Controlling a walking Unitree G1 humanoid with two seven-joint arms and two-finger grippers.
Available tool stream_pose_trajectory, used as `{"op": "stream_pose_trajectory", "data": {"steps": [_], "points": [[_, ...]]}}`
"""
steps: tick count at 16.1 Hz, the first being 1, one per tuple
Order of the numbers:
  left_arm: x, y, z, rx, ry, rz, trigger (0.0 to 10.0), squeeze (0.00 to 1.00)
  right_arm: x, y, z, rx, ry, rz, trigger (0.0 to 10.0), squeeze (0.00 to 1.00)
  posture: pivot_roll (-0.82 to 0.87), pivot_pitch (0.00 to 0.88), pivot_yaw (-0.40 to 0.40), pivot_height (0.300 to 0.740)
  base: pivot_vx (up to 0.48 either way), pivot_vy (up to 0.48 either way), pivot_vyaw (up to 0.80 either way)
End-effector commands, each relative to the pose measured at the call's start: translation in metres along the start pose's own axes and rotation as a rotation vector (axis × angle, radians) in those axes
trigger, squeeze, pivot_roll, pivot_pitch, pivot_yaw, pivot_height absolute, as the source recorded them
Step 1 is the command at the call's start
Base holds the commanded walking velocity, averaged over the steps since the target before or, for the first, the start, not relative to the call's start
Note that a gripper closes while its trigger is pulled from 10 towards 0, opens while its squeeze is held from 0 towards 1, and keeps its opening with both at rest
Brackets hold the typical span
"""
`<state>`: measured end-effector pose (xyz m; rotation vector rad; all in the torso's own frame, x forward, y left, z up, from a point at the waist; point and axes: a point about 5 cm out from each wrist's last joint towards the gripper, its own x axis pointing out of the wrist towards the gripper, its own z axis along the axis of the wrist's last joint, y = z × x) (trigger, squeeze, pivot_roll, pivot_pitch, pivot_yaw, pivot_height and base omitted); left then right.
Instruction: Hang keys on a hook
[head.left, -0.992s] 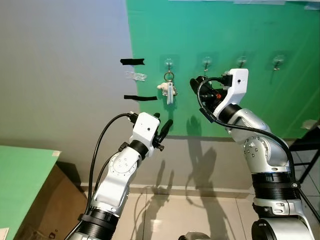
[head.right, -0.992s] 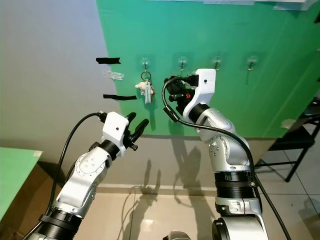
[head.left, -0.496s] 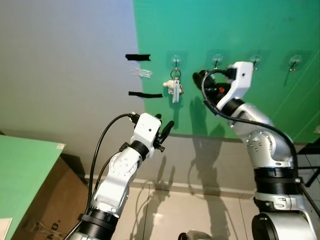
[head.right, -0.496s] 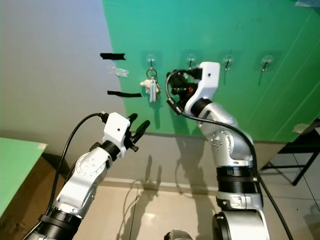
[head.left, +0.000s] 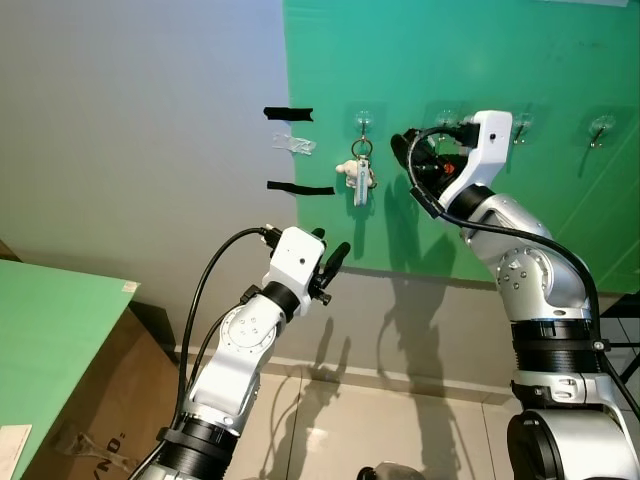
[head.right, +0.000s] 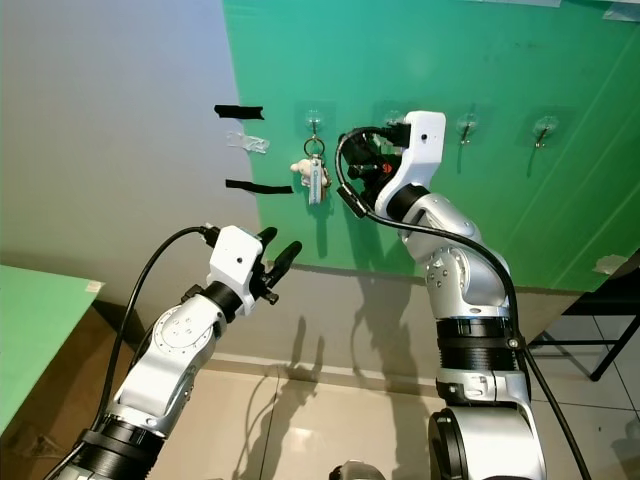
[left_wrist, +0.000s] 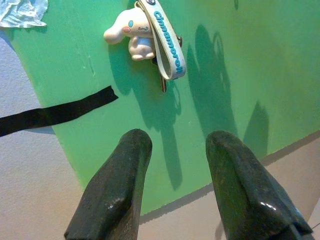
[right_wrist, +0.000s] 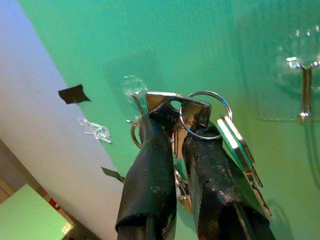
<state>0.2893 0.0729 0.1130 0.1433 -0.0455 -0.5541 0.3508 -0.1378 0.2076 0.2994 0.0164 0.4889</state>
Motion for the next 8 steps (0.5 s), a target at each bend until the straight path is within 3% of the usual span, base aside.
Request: {"op": "stream_pose_trajectory", "data": {"steps": [1,5,8], "points": [[0.0,-0.002,0.001,0.01,-0.006,-0.003,10.0,0.0,0.0,-0.004,0.01,0.005,-0.04,-0.004,0.0,0.0,-0.16,0.0,-0.011,0.736,0.0,0.0,0.0],[0.0,-0.002,0.0,0.01,0.001,0.0,10.0,0.0,-0.002,-0.02,0.015,0.068,-0.07,-0.069,0.0,0.0,-0.16,0.0,-0.009,0.736,0.0,0.0,0.0],[-0.001,-0.001,-0.001,0.011,0.004,0.001,10.0,0.0,-0.002,-0.022,0.015,0.1,-0.076,-0.077,0.0,0.0,-0.16,0.0,-0.007,0.736,0.0,0.0,0.0]]}}
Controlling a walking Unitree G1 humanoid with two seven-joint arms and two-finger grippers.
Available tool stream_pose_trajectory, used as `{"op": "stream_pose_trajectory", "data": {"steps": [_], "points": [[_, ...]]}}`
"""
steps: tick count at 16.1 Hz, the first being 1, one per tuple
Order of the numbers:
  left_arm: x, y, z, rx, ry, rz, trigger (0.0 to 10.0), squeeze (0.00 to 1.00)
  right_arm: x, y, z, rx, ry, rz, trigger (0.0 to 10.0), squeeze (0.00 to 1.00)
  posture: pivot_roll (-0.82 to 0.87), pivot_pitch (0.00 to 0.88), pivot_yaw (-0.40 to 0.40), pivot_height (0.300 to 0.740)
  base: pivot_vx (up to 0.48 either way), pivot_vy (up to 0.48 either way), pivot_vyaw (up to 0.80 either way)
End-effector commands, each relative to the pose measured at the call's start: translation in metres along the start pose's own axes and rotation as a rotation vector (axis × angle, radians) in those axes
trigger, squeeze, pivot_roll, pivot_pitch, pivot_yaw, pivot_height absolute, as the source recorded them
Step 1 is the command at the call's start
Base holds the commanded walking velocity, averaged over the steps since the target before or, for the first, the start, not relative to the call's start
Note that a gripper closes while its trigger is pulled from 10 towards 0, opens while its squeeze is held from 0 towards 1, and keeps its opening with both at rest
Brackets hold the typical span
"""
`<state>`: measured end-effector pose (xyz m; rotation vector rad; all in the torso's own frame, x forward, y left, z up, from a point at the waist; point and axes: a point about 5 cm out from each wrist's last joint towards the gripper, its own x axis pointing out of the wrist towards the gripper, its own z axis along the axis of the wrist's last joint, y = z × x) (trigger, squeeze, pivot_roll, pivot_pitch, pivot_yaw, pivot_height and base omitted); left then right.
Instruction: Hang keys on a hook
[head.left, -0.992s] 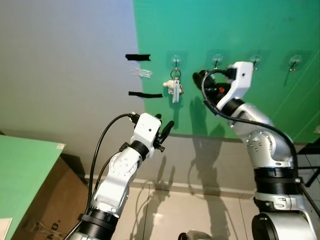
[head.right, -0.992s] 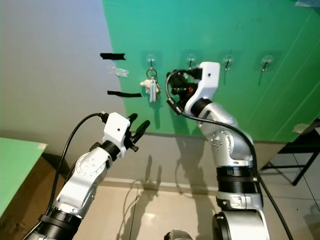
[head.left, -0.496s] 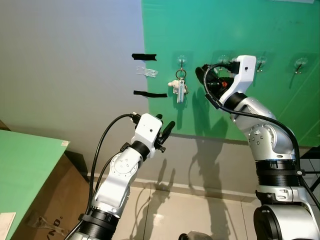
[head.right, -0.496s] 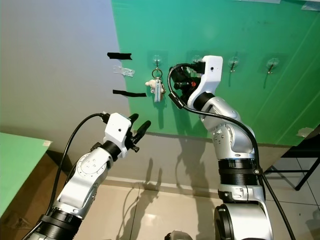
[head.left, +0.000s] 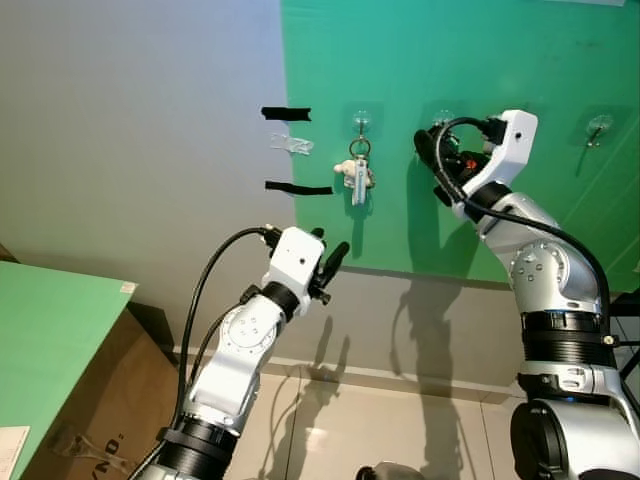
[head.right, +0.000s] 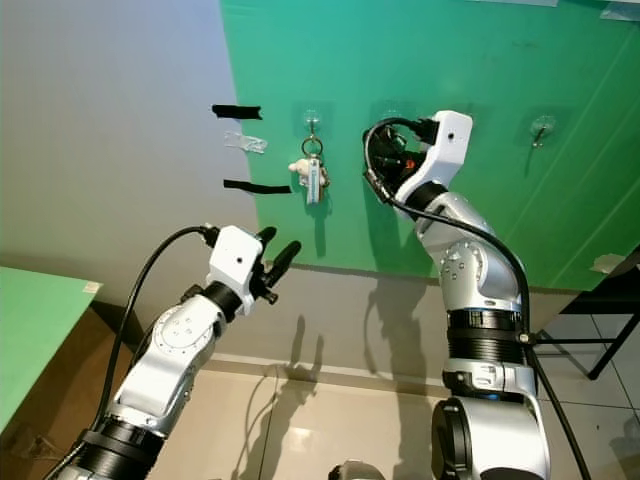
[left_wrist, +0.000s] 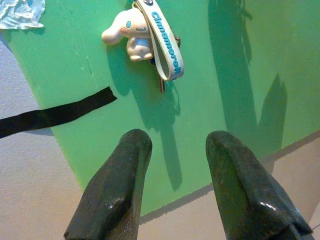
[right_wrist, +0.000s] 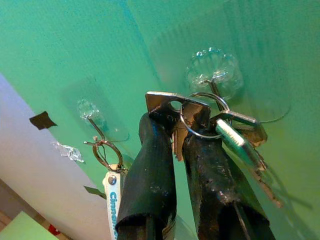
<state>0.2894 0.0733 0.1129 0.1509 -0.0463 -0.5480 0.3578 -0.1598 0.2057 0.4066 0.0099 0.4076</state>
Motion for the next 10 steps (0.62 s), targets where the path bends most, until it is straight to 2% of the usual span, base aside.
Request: {"op": "stream_pose_trajectory", "data": {"steps": [1,2,3,6,10], "points": [[-0.001,-0.001,0.0,0.004,0.003,-0.005,10.0,0.0,0.003,0.0,0.009,0.033,-0.034,-0.002,0.0,0.0,-0.16,0.0,-0.005,0.736,0.0,0.0,0.0],[-0.001,-0.001,-0.001,0.005,0.004,-0.005,10.0,0.0,0.002,0.0,0.005,0.094,-0.027,0.002,0.0,0.0,-0.16,0.0,-0.005,0.736,0.0,0.0,0.0],[-0.001,-0.001,0.0,0.005,0.004,-0.005,10.0,0.0,0.002,0.0,0.004,0.117,-0.023,0.004,0.0,0.0,-0.16,0.0,-0.003,0.736,0.0,0.0,0.0],[-0.001,-0.001,-0.001,0.005,0.006,-0.007,10.0,0.0,0.0,-0.002,-0.008,0.352,0.032,0.025,0.0,0.0,-0.16,0.0,-0.001,0.736,0.0,0.0,0.0],[-0.002,-0.002,-0.001,0.005,0.009,-0.007,10.0,0.0,-0.004,0.005,-0.019,0.392,0.078,0.059,0.0,0.0,-0.16,0.0,-0.001,0.736,0.0,0.0,0.0]]}}
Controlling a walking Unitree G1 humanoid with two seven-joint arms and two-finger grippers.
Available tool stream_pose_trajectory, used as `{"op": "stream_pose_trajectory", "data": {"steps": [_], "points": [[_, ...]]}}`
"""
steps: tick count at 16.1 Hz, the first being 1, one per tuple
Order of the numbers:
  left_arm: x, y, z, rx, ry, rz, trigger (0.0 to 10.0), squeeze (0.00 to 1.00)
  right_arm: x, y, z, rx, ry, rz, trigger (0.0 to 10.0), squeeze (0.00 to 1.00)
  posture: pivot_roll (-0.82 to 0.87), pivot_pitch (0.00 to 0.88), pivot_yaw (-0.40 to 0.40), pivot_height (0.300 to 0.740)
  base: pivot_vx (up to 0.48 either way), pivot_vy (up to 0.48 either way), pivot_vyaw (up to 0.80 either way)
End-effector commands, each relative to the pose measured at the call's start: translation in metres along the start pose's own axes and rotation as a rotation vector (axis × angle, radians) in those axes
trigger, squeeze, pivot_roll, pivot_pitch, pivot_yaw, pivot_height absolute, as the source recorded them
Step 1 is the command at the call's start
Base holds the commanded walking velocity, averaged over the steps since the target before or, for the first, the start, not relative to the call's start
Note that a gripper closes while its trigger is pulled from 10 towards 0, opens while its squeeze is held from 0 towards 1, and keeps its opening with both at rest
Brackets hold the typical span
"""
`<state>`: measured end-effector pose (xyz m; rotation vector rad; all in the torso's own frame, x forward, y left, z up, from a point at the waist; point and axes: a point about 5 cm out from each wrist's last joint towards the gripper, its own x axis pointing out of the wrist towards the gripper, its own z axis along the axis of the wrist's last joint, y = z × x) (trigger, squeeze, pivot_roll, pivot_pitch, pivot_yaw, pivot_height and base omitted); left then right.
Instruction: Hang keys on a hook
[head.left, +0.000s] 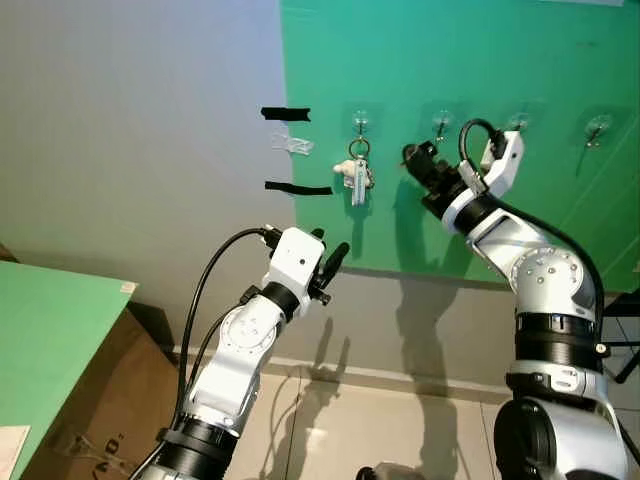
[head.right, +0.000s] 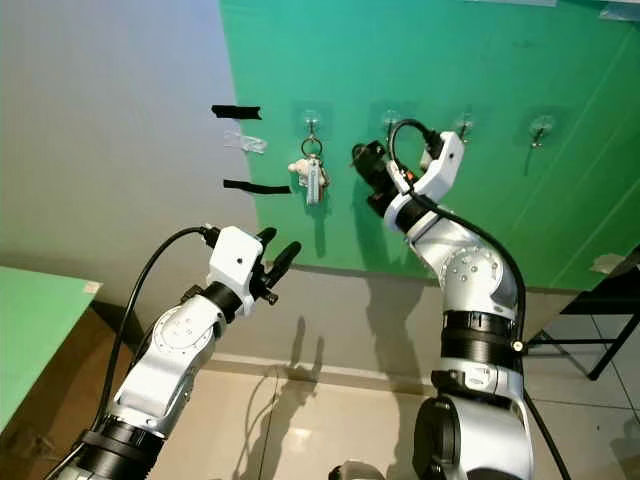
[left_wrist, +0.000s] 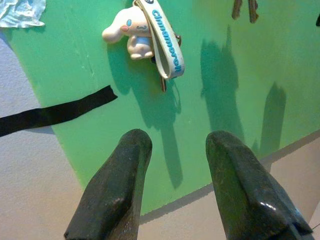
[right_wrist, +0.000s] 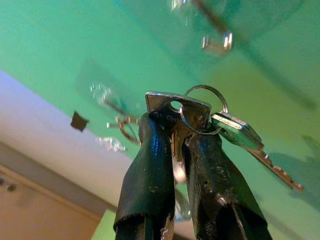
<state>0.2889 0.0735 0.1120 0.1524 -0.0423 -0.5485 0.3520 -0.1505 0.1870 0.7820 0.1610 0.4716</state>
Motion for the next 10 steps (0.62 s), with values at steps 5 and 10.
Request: {"op": "stream_pose_trajectory", "data": {"steps": [5,10], "points": [[-0.001,-0.003,0.0,0.002,0.006,-0.009,10.0,0.0,-0.003,0.002,-0.002,0.0,0.026,-0.006,0.0,0.0,-0.16,0.0,-0.001,0.736,0.0,0.0,0.0],[-0.002,-0.003,-0.001,0.004,0.01,-0.008,10.0,0.0,-0.004,0.012,0.007,-0.591,0.009,-0.052,0.0,0.0,-0.17,0.0,-0.001,0.736,0.0,0.0,0.0]]}}
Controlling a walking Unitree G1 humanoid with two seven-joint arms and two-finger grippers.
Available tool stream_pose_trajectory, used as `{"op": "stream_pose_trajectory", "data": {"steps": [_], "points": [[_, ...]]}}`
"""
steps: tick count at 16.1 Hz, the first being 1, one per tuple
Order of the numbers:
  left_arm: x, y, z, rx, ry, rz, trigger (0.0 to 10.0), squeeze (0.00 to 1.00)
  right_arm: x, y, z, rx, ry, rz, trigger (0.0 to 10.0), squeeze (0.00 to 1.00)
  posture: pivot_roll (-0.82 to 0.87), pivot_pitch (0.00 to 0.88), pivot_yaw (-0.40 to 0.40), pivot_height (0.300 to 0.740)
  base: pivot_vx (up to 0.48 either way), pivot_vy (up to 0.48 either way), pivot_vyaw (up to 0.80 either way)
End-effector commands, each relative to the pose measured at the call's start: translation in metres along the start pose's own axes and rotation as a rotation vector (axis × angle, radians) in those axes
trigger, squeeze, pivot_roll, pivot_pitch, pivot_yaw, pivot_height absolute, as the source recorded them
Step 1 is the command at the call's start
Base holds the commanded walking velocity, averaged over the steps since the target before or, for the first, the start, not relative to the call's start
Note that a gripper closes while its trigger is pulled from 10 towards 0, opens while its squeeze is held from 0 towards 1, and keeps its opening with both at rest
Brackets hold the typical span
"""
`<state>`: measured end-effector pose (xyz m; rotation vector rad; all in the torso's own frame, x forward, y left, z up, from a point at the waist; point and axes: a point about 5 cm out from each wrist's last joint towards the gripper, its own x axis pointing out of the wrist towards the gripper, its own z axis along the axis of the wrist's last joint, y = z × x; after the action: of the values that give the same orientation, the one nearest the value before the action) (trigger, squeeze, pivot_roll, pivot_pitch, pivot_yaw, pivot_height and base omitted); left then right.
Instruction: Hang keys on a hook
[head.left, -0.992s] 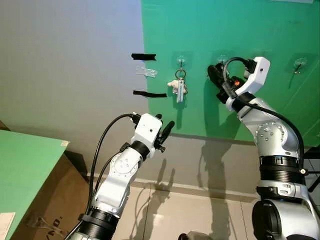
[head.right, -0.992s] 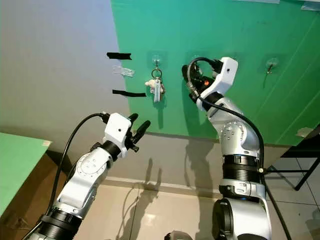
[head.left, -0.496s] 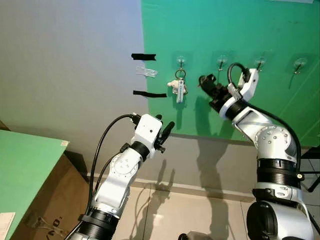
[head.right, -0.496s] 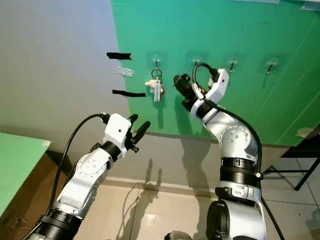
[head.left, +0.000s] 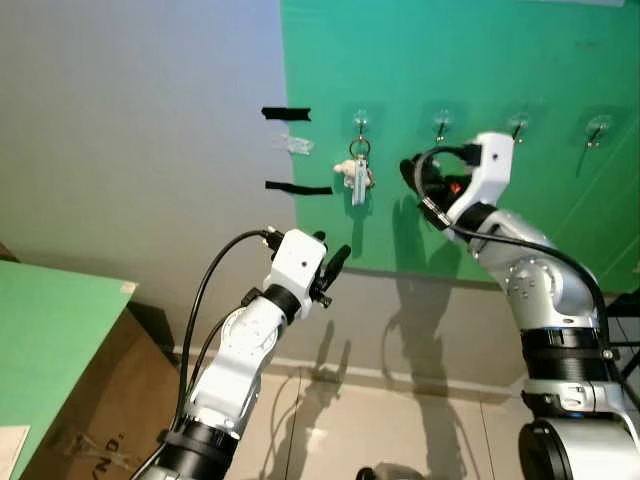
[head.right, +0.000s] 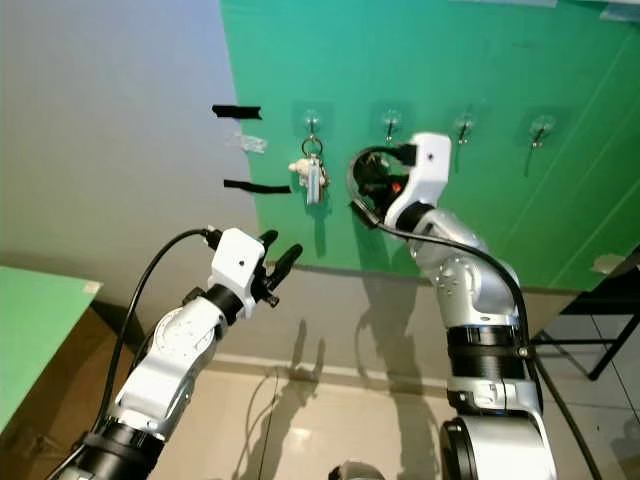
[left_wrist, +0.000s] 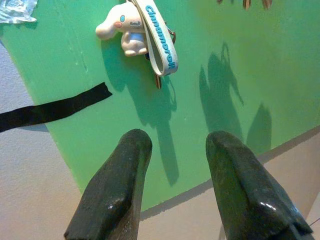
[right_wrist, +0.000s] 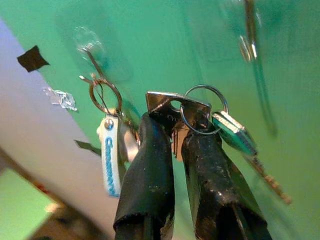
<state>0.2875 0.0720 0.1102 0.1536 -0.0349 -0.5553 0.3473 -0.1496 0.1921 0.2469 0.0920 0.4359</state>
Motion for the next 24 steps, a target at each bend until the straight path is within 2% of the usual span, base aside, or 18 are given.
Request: {"op": "stream_pose_trajectory", "data": {"steps": [1,4,6,7,9,10,15,24], "points": [[-0.001,-0.001,0.001,0.005,0.003,-0.001,10.0,0.0,-0.001,0.003,0.01,-0.09,-0.046,0.003,0.0,0.0,-0.17,0.0,0.0,0.736,0.0,0.0,0.0],[-0.002,0.0,0.001,0.006,0.004,-0.002,10.0,0.0,-0.002,0.004,0.019,-0.197,-0.091,-0.006,0.0,0.0,-0.16,0.0,0.003,0.736,0.0,0.0,0.0],[-0.001,0.001,0.001,0.01,0.005,-0.003,10.0,0.0,-0.002,0.002,0.027,-0.341,-0.133,-0.033,0.0,0.0,-0.16,0.0,0.005,0.736,0.0,0.0,0.0],[-0.001,0.001,0.001,0.011,0.005,-0.003,10.0,0.0,-0.002,0.0,0.027,-0.36,-0.134,-0.047,0.0,0.0,-0.16,0.0,0.005,0.736,0.0,0.0,0.0],[-0.001,0.001,0.0,0.011,0.007,-0.004,10.0,0.0,-0.002,-0.005,0.027,-0.359,-0.13,-0.071,0.0,0.0,-0.16,0.0,0.005,0.736,0.0,0.0,0.0],[-0.001,0.0,0.0,0.012,0.008,-0.004,10.0,0.0,-0.002,-0.007,0.027,-0.312,-0.138,-0.068,0.0,0.0,-0.16,0.0,0.004,0.736,0.0,0.0,0.0],[-0.002,0.001,0.0,0.015,0.011,-0.003,10.0,0.0,0.001,-0.005,0.017,-0.231,-0.085,-0.018,0.0,0.0,-0.16,0.0,0.002,0.736,0.0,0.0,0.0],[-0.001,0.001,-0.001,0.018,0.012,-0.005,10.0,0.0,0.002,-0.006,0.011,-0.228,-0.041,-0.011,0.0,0.0,-0.16,0.0,-0.006,0.736,0.0,0.0,0.0]]}}
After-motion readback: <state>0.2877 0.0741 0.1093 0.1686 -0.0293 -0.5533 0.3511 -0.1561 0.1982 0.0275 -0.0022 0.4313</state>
